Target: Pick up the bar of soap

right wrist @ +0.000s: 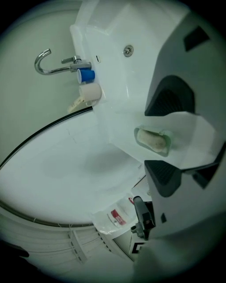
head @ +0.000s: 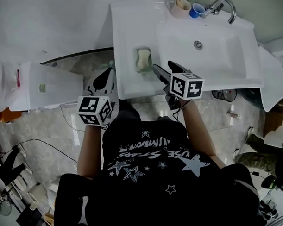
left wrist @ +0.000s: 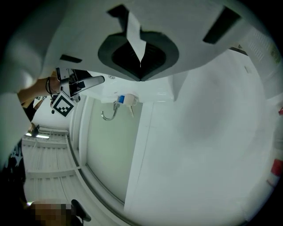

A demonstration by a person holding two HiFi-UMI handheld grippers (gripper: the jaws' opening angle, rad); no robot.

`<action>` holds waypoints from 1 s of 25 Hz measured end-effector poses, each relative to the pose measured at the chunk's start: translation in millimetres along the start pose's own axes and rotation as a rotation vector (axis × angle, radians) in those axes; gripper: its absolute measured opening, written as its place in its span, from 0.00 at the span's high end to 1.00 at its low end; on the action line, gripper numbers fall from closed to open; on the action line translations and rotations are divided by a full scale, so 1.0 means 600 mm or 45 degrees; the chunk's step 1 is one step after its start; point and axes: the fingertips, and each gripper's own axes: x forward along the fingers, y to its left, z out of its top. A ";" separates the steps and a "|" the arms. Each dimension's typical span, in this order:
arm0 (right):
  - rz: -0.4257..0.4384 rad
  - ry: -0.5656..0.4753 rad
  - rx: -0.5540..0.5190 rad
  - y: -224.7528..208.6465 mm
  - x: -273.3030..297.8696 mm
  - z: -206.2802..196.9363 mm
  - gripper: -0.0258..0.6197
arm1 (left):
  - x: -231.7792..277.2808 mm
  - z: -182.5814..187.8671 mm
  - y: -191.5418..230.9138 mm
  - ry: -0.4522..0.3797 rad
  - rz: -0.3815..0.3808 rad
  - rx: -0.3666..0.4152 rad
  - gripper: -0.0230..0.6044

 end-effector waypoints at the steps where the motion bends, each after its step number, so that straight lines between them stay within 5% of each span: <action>1: -0.017 0.011 0.011 0.005 0.009 -0.001 0.48 | 0.007 0.002 0.010 0.006 -0.022 0.003 0.95; 14: -0.234 0.130 0.147 0.035 0.110 -0.030 0.57 | 0.072 -0.011 0.078 0.102 -0.302 0.026 0.95; 25: -0.463 0.249 0.207 0.018 0.154 -0.043 0.58 | 0.094 -0.020 0.117 0.123 -0.408 0.007 0.95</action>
